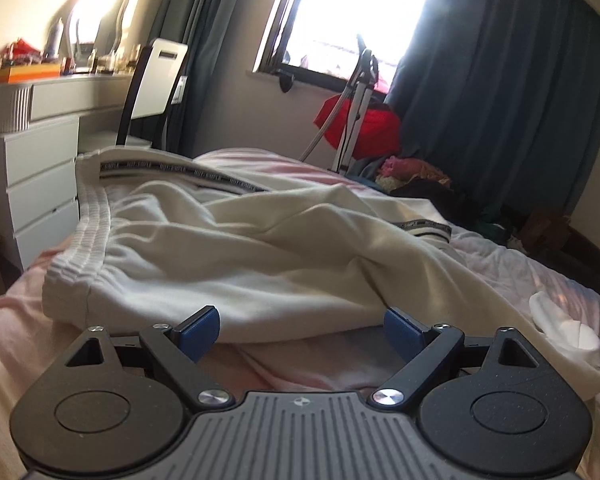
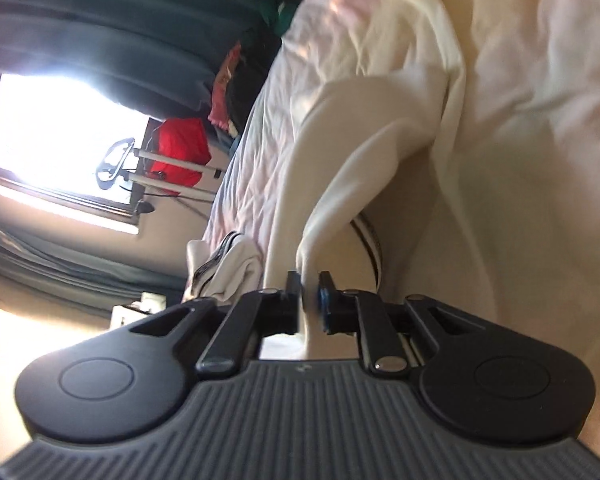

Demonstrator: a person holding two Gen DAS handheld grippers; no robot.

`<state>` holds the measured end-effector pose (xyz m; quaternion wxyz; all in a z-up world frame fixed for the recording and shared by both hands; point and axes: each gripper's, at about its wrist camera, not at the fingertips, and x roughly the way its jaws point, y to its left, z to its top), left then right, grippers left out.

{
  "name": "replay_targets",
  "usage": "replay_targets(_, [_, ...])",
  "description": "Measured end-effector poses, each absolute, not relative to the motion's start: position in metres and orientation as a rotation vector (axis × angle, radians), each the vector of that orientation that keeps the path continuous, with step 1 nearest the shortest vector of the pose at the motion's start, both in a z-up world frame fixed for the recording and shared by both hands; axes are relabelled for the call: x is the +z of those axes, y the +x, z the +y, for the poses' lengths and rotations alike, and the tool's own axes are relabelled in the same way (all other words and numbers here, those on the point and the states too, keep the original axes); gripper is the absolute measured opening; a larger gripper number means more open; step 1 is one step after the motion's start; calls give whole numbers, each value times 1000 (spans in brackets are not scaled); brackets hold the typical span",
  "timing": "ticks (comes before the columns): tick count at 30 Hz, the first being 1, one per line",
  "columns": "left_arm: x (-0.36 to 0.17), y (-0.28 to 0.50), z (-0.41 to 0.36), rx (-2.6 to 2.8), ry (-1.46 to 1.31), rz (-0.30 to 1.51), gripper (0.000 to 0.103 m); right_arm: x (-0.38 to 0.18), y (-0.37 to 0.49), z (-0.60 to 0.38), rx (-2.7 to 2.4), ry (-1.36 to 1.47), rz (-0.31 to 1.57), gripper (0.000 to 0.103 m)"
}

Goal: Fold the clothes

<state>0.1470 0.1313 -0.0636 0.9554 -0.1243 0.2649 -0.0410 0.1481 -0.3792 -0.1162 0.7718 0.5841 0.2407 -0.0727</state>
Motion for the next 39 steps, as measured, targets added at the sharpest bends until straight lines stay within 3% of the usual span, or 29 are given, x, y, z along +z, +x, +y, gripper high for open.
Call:
replay_targets(1, [-66,148,131,-79,-259,549,91,-119,150,-381,-163,1278,516,48])
replay_targets(2, [-68,150,131,-74,-265,558,91,-121,153,-383,-174,1293,508,68])
replay_targets(3, [-70,151,131,-69,-270,566,91,-125,155,-385,-192,1314,495,76])
replay_targets(13, [-91,166,123,-48,-278,614,91,-165,190,-409,-322,1359,373,75])
replay_targets(17, [-94,170,125,-37,-311,618,91,-169,188,-423,-365,1335,301,69])
replay_targets(19, [-97,172,127,-34,-330,624,91,-170,189,-432,-374,1314,315,61])
replay_targets(21, [-100,173,128,-20,-337,638,91,-167,192,-442,-386,1286,334,40])
replay_targets(23, [-102,174,130,-14,-353,653,91,-164,198,-451,-387,1255,342,30])
replay_targets(24, [-104,175,131,-13,-363,659,91,-162,199,-454,-397,1232,343,17])
replay_targets(25, [-104,176,132,-13,-373,662,91,-158,199,-456,-408,1208,341,14])
replay_targets(34, [-107,176,145,12,-488,669,91,-107,175,-458,-551,914,151,12])
replay_targets(39, [-106,172,170,70,-649,694,91,-118,167,-482,-632,949,184,12])
